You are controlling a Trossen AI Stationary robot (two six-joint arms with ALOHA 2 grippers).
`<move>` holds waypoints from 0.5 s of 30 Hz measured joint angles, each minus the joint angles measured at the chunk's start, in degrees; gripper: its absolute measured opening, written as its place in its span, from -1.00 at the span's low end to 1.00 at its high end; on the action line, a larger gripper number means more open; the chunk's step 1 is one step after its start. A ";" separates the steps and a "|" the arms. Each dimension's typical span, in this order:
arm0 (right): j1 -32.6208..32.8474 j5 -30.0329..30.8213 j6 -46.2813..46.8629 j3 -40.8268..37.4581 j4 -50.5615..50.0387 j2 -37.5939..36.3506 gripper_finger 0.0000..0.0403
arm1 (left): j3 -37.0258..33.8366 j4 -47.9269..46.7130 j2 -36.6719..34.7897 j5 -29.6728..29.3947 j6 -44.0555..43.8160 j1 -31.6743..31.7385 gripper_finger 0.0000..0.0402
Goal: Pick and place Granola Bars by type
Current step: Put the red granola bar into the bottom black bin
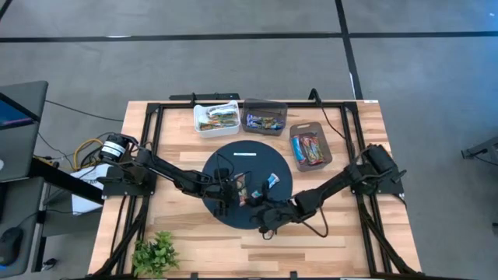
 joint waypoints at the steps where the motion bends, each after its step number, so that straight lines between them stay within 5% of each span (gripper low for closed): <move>1: 0.33 1.79 -0.26 0.05 -0.90 -0.97 -1.00 | 0.00 -0.02 0.00 0.00 -0.05 0.00 0.00; 7: 1.57 14.22 4.52 0.01 -15.85 -7.86 -1.00 | -0.02 0.00 0.02 0.00 -0.20 0.00 0.00; 15: 1.09 24.60 30.01 0.02 -47.10 -15.63 -1.00 | -0.07 0.02 0.04 0.02 -0.23 -0.02 0.00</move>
